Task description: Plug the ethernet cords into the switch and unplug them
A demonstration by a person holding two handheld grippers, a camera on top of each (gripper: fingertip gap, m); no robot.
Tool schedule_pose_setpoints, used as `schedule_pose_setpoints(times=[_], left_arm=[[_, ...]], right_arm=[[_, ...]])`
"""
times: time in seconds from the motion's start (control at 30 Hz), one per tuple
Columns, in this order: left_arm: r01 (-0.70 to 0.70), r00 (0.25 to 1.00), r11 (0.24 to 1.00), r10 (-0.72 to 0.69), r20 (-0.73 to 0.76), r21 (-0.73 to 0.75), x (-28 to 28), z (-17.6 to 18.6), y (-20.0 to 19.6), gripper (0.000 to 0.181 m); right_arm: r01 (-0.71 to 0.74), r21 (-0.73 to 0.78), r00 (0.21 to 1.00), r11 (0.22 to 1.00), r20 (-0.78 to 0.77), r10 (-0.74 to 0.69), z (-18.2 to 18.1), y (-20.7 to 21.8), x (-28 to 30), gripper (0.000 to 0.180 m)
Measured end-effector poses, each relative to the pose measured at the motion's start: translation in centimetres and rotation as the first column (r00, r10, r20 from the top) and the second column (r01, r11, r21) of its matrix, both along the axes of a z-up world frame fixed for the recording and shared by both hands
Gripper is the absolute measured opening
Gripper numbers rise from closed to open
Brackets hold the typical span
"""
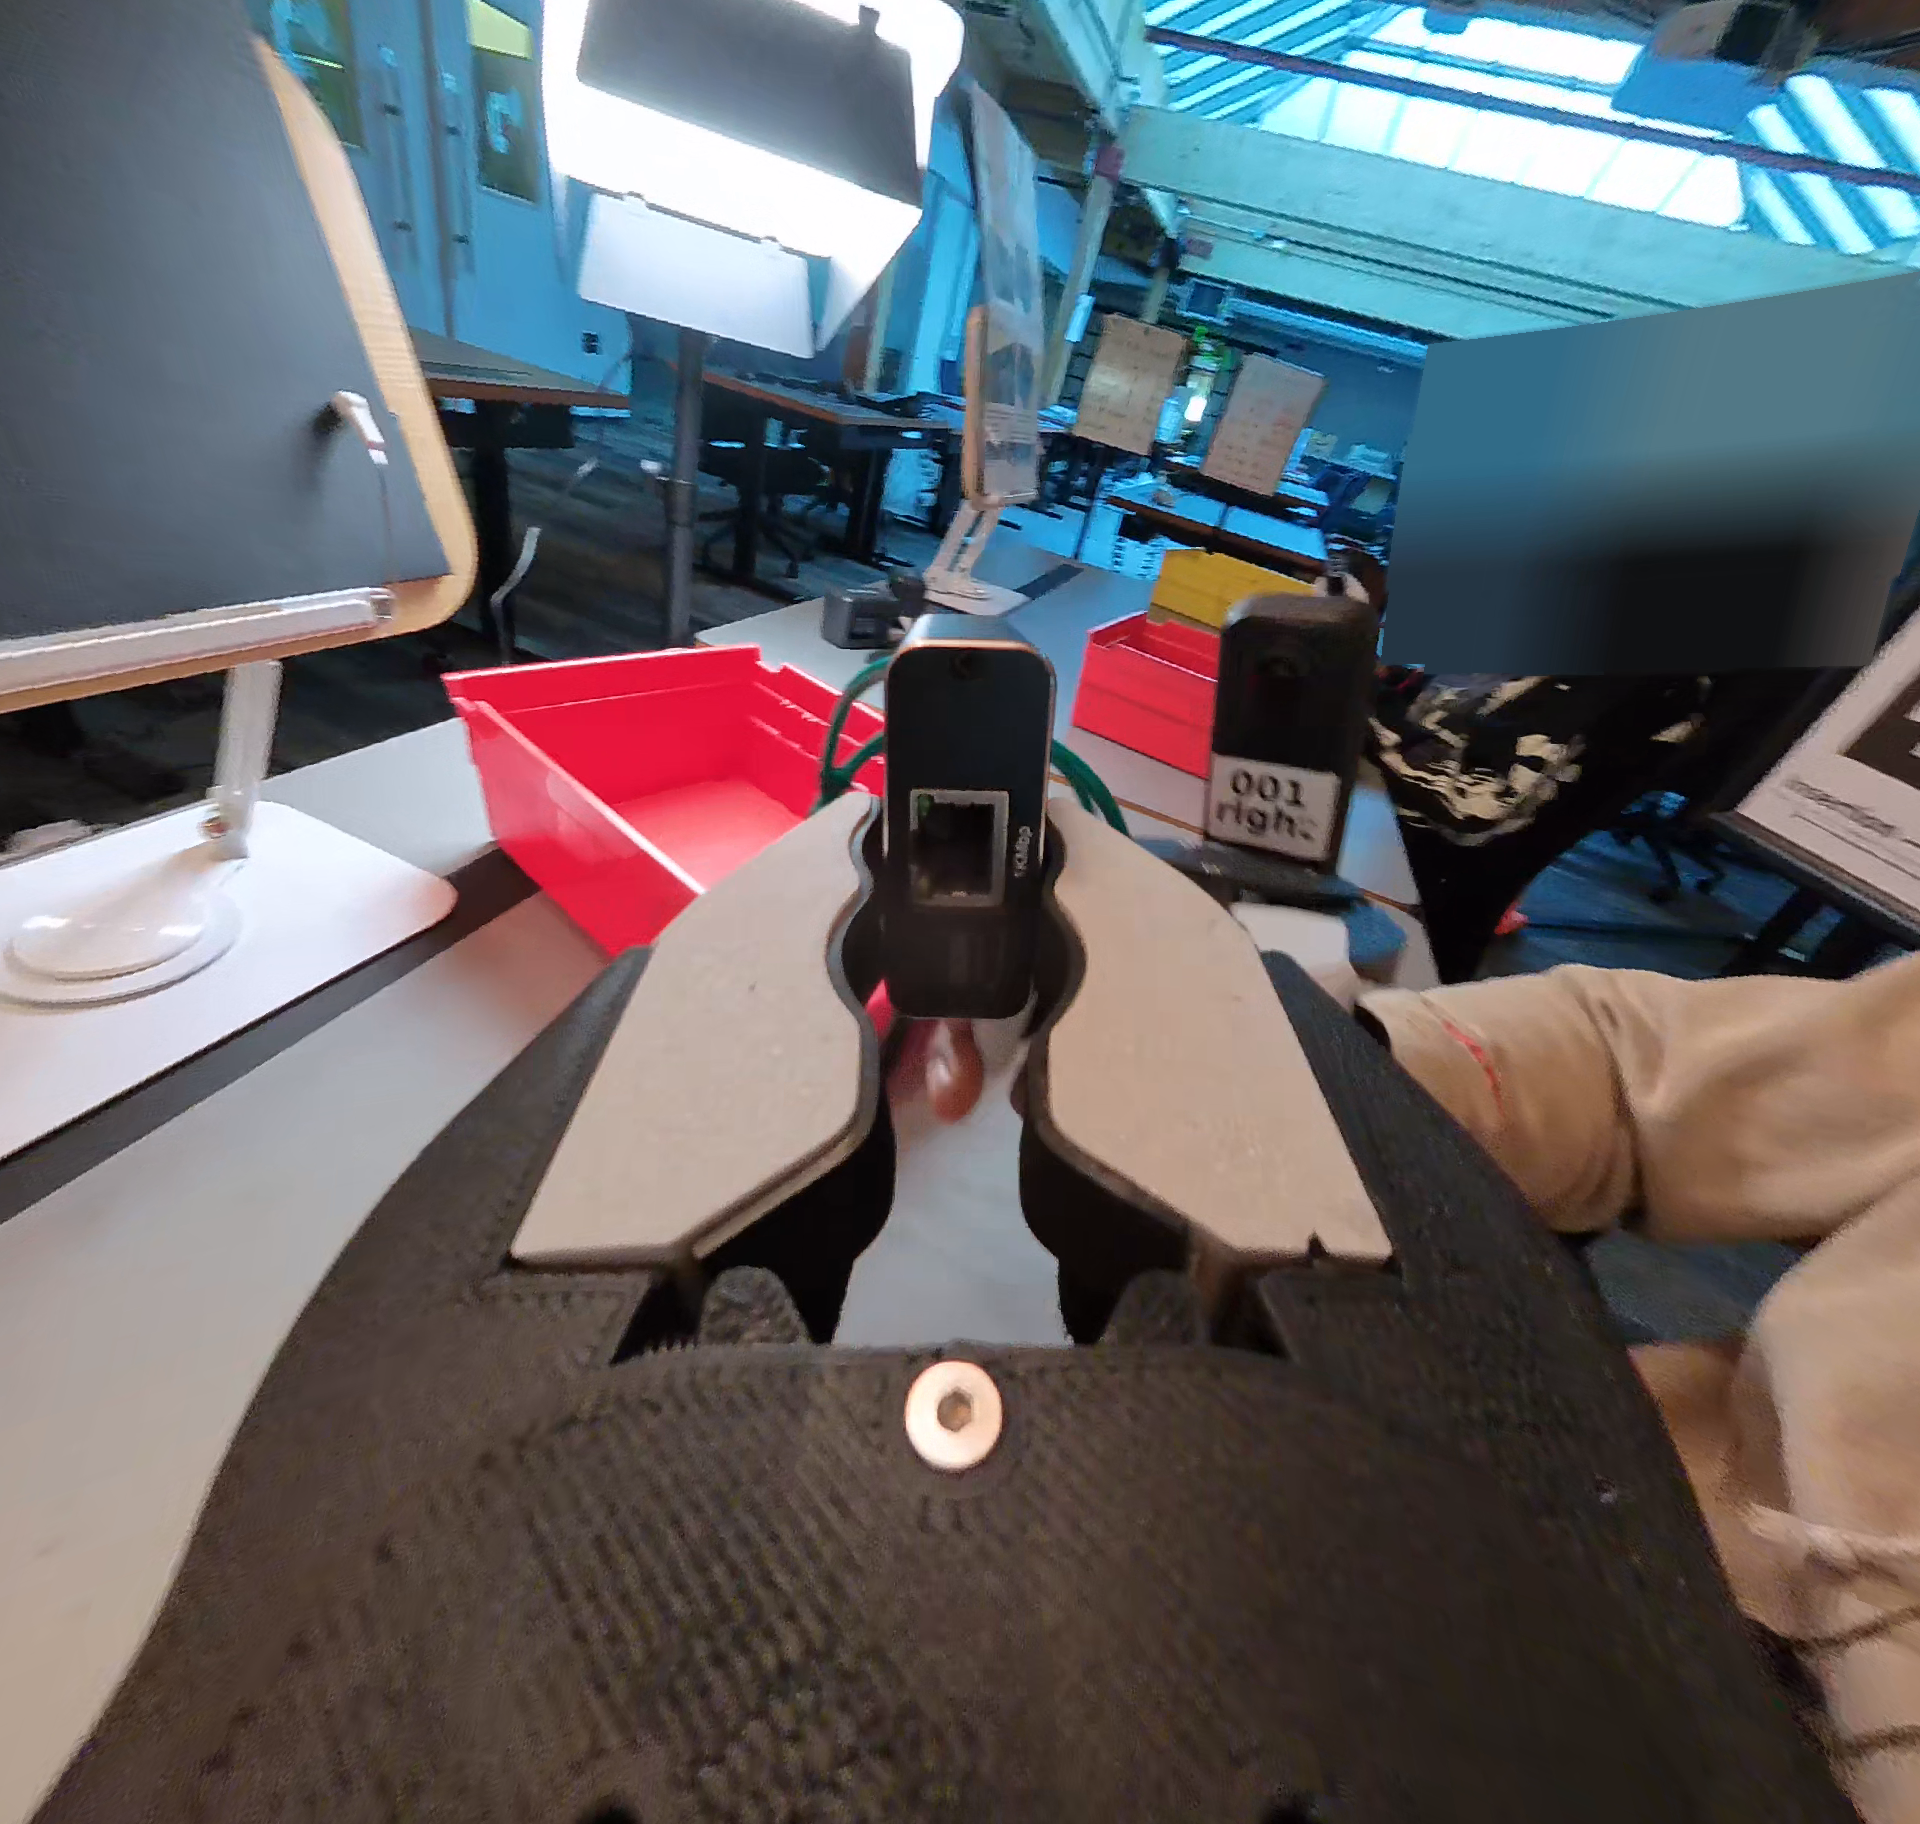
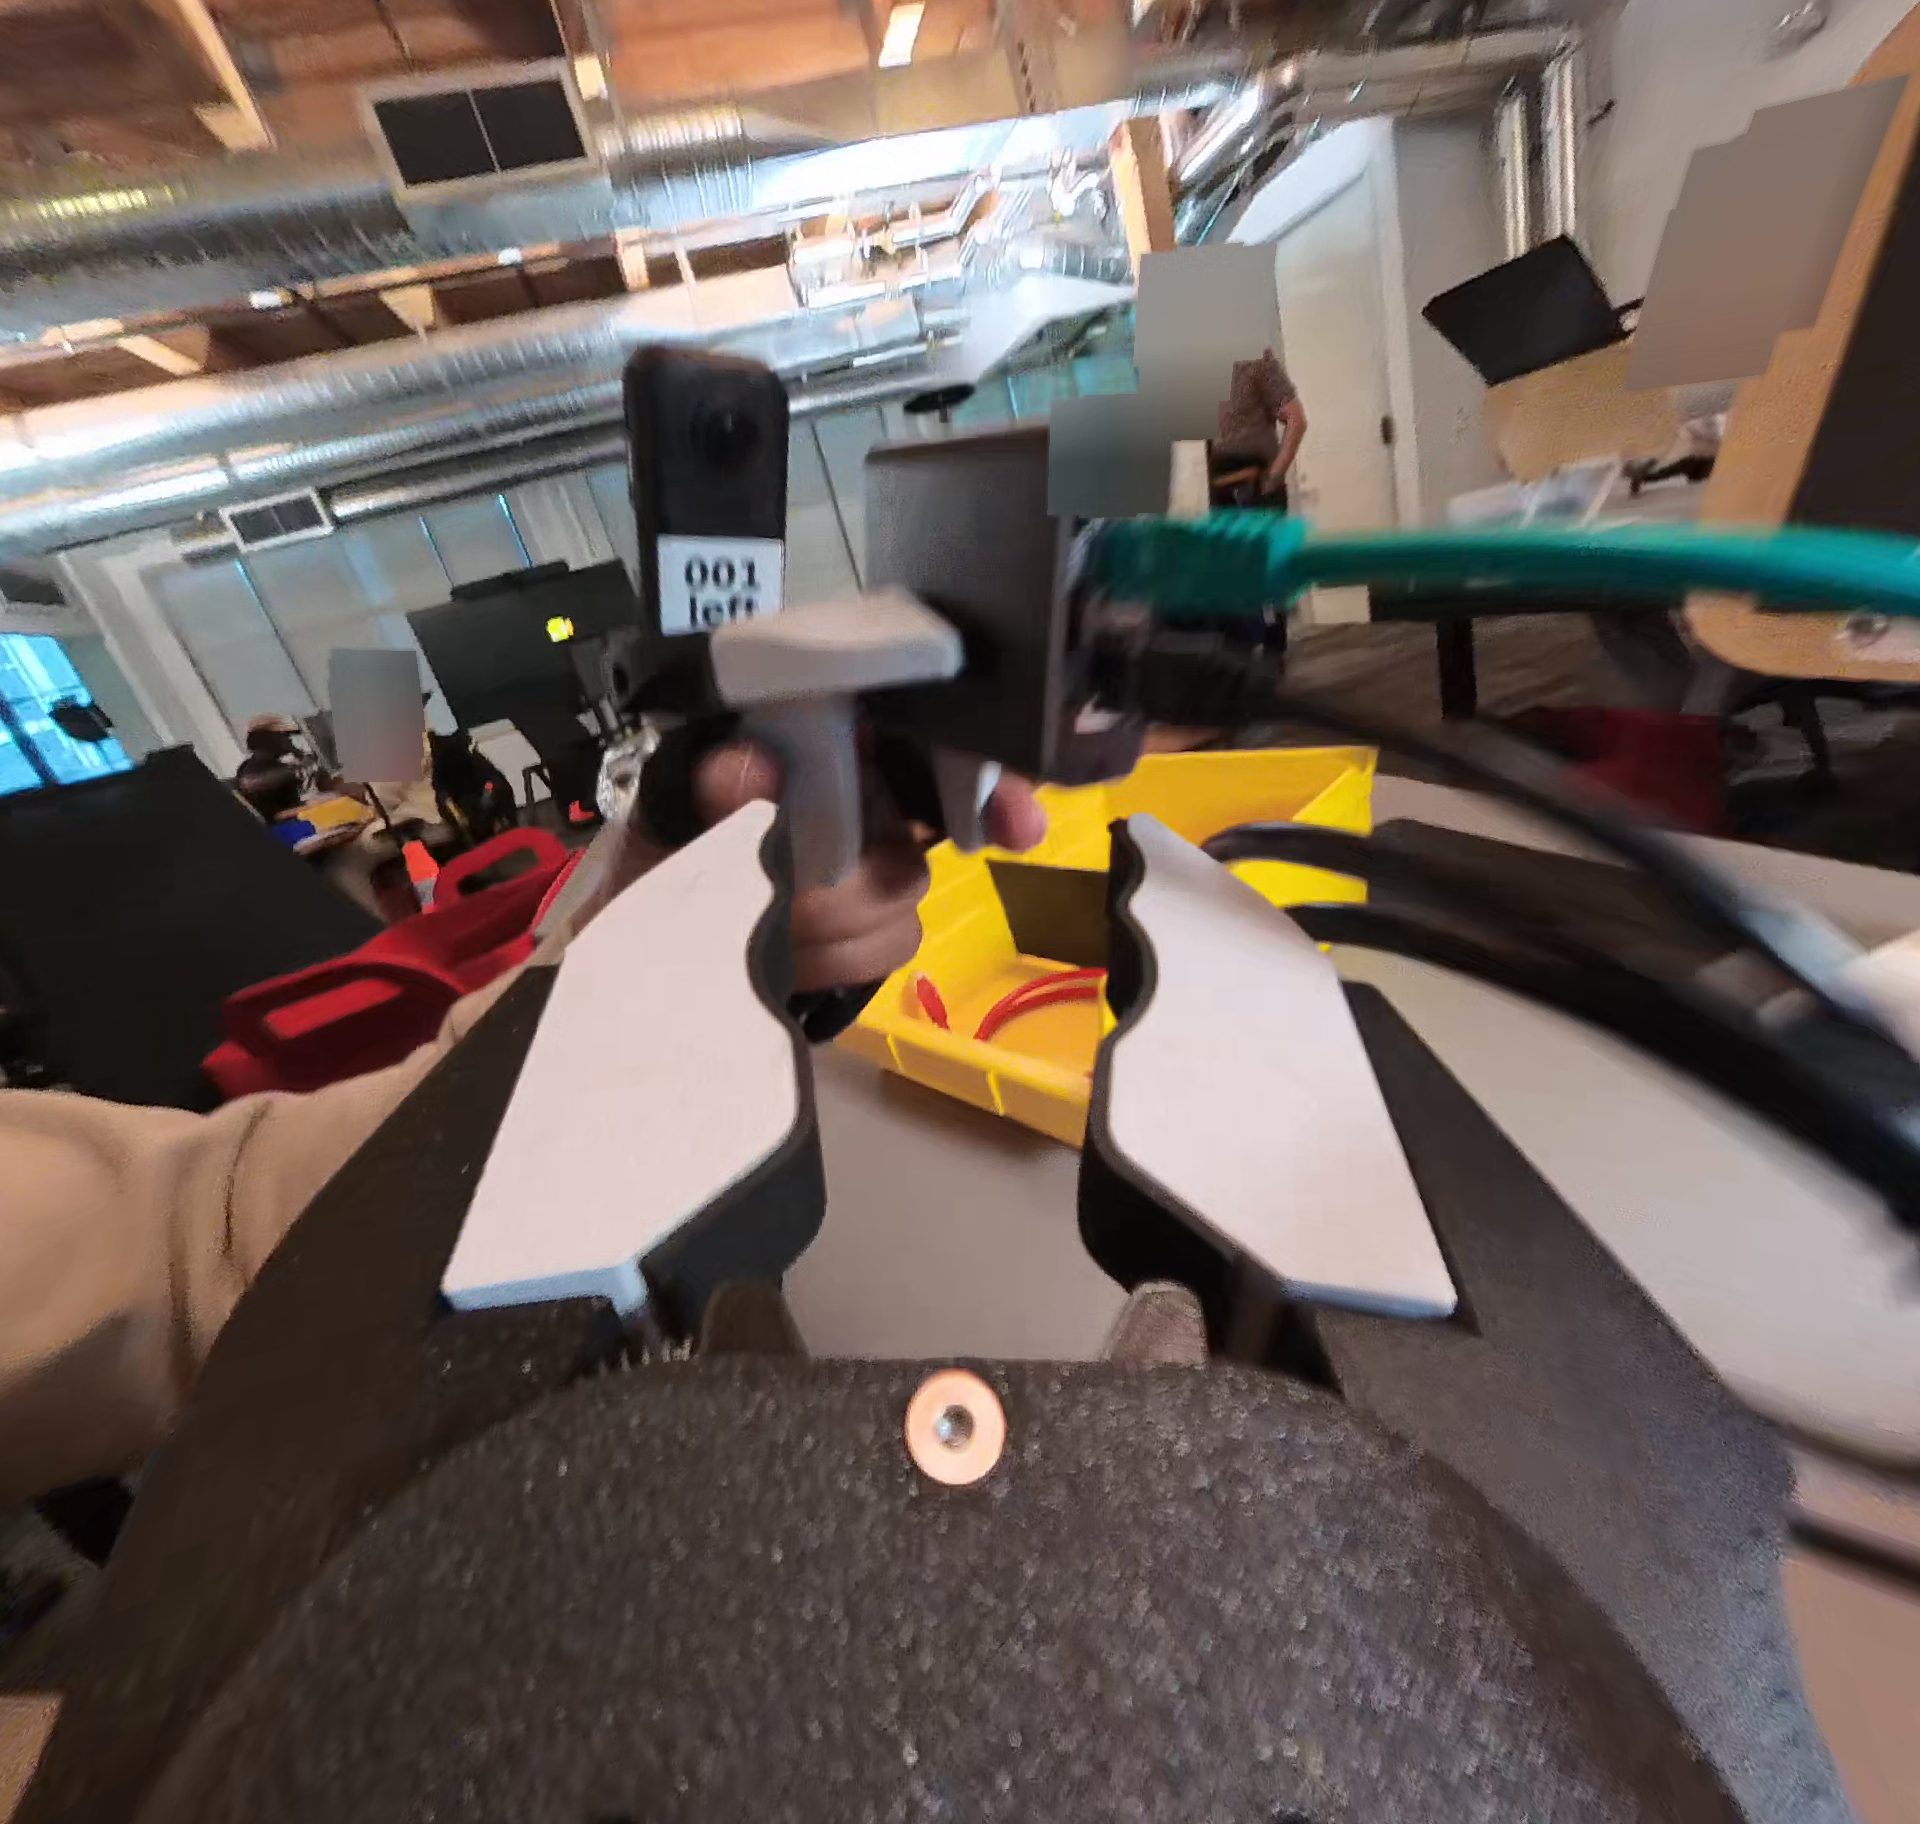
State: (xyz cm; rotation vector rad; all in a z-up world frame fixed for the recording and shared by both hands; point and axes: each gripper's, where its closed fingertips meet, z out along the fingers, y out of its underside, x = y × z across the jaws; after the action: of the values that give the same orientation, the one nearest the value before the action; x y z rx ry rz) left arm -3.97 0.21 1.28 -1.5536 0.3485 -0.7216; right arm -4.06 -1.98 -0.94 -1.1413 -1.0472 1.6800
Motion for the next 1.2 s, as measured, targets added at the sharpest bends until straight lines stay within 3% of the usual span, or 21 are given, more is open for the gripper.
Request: schedule_pose_setpoints(times=[0.37,0.7,0.9,0.93,1.2], left_arm=[[0.263,0.946,0.965,-0.258,0.195,0.001,2.6,-0.2,-1.2,0.026],[0.289,0.957,0.957,-0.287,0.044,-0.040,3.5,-1.7,-2.0,0.027],[0.346,0.936,0.938,-0.346,-0.057,-0.013,5.2,-2.4,-2.7,0.027],[0.340,0.936,0.940,-0.339,-0.093,-0.005,5.7,-2.4,-2.7,0.026],[0.308,0.946,0.951,-0.304,-0.112,0.016,5.2,-1.4,-2.8,0.026]], right_arm=[[-0.035,0.007,0.995,0.999,-0.092,0.036,3.2,1.5,2.4,0.047],[-0.089,0.010,0.994,0.996,-0.061,0.089,2.4,1.1,2.3,0.035],[-0.133,0.069,0.991,0.989,-0.015,0.135,1.7,-0.8,1.7,0.043],[-0.099,0.086,0.991,0.991,-0.086,0.107,2.4,-0.6,2.1,0.043],[-0.170,0.090,0.982,0.981,-0.064,0.176,3.0,-1.2,2.5,0.048]])
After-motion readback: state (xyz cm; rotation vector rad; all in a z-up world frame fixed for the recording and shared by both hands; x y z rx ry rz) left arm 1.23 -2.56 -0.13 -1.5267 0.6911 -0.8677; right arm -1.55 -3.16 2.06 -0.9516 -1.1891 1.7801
